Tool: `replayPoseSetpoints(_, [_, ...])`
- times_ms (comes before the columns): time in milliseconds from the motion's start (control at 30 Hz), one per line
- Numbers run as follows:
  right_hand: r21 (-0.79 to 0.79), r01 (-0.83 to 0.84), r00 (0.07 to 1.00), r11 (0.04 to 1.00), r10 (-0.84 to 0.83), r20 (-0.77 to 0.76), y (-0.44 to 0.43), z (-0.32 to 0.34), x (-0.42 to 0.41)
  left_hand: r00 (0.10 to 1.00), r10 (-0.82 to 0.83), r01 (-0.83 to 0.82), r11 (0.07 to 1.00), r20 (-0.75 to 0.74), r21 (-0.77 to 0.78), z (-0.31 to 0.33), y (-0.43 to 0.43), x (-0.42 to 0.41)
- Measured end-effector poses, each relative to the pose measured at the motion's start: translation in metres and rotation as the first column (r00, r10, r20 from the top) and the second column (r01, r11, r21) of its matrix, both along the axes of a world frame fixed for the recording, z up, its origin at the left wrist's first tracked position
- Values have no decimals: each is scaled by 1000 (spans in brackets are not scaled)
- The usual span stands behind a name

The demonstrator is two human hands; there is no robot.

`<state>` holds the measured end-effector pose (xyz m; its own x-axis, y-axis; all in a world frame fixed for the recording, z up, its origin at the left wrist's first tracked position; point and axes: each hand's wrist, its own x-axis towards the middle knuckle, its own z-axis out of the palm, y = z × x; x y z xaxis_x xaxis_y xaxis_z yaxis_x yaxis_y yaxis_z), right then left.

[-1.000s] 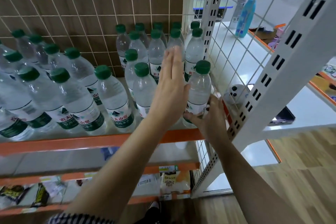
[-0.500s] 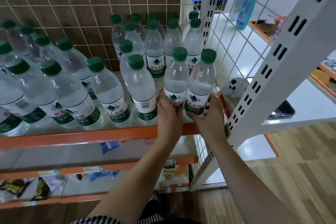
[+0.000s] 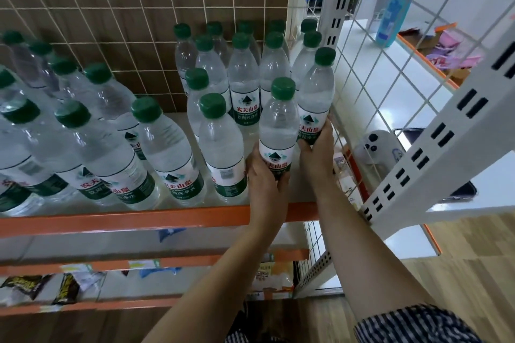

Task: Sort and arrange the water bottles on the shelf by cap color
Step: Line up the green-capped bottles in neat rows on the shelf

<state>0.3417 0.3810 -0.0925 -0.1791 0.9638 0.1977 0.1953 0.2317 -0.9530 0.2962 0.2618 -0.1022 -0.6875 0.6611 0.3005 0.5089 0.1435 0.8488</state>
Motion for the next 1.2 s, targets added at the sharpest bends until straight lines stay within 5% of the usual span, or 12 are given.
replayPoseSetpoints(133, [2,35,995,999,-35,97,12,-8,0,998,3,-6,999,66,49,-1,15,-6])
replayPoseSetpoints(333, [85,-50,989,995,61,-132,7,-4,1,992,42,-40,999,120,-19,-3,40,-18])
replayPoseSetpoints(833, [-23,36,998,999,-37,-45,0,-12,2,953,91,-112,992,288,59,7,77,-36])
replayPoseSetpoints(1067, [12,46,997,999,-47,56,-6,-4,4,975,39,-55,996,218,68,11,74,-34])
replayPoseSetpoints(1200, [232,102,990,967,-122,75,-25,20,3,999,51,-52,993,11,109,27,62,-25])
